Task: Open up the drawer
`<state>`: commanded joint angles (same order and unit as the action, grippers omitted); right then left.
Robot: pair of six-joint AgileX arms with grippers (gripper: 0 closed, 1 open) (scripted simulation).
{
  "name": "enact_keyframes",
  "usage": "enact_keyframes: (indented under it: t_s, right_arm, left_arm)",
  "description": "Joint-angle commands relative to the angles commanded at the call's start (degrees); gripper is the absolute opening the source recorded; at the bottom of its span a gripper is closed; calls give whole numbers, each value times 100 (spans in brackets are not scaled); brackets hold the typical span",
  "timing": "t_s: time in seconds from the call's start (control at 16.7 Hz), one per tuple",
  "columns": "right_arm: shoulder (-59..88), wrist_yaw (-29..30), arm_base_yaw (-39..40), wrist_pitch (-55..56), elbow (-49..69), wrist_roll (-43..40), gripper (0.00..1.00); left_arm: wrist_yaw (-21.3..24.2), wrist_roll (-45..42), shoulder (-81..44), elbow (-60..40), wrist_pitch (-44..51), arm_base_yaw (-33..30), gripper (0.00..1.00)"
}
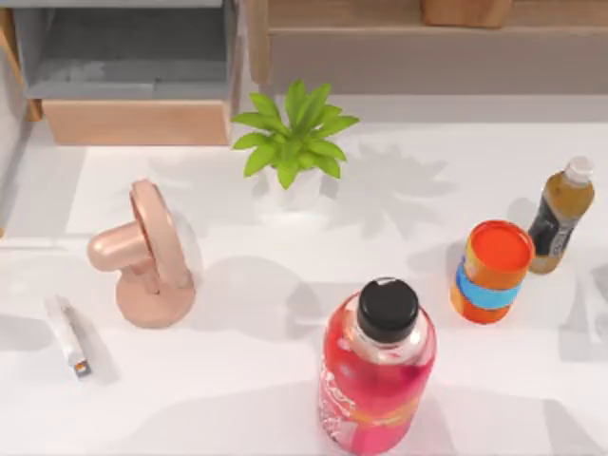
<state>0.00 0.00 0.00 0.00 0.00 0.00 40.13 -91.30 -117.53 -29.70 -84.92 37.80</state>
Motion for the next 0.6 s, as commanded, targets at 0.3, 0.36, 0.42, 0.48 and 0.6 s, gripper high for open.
enact_keyframes:
  t_s: [0.3,0.36,0.42,0.48,0.6]
  right_arm:
    - [0,0,0,0,0,0,100]
    - [0,0,0,0,0,0,100]
    - [0,0,0,0,0,0,100]
    - [0,0,0,0,0,0,100]
    - [0,0,0,0,0,0,100]
  left_arm:
    - [132,-10,86,180,-130,133,0]
    - [132,-10,86,180,-130,133,8]
    - [132,-10,86,180,-130,133,15]
    - [132,-10,86,180,-130,133,23]
    - [132,-10,86,180,-130,133,38]
